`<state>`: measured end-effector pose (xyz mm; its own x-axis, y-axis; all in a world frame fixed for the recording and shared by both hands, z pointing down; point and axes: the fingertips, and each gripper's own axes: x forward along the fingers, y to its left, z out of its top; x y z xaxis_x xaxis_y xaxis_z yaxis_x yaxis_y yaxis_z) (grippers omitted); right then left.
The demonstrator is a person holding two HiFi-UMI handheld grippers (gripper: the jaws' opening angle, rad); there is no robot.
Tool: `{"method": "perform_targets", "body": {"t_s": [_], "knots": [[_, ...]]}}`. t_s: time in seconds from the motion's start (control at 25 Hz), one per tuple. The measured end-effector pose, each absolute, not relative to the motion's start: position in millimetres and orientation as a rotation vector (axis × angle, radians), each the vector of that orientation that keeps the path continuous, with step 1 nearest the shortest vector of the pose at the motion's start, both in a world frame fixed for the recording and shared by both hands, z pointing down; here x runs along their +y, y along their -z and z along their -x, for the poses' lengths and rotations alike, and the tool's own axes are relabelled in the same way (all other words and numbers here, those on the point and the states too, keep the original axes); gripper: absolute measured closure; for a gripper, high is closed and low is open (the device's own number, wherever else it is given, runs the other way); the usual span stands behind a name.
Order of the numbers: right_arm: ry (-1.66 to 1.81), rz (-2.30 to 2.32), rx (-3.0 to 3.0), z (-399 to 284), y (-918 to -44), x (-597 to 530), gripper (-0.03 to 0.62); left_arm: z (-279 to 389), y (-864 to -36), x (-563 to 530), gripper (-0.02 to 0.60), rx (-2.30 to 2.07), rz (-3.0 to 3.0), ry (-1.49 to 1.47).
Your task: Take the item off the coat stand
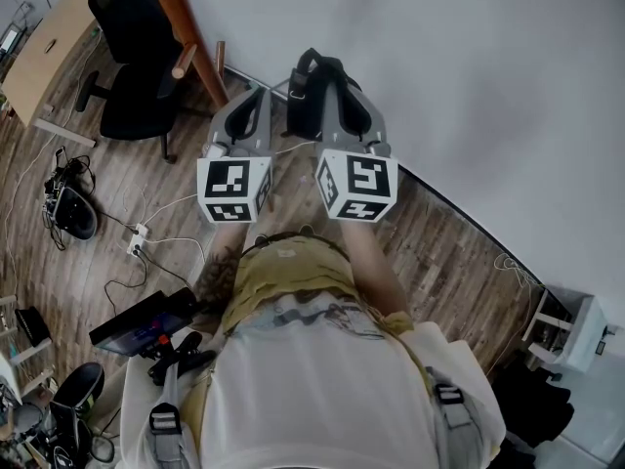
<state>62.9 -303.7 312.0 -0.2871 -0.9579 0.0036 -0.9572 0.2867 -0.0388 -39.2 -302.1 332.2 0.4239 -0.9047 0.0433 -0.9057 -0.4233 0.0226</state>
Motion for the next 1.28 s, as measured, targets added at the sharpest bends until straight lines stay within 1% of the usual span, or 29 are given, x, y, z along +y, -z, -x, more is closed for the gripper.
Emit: {"method": "perform_targets", "body": {"t_s": [1.28], "knots": [[-0.013, 1.873, 2.517, -61.9, -307.0, -300.6, 0.591, 40.7, -337.8, -302.5, 0.583, -1.655, -2.598, -0.047]]}}
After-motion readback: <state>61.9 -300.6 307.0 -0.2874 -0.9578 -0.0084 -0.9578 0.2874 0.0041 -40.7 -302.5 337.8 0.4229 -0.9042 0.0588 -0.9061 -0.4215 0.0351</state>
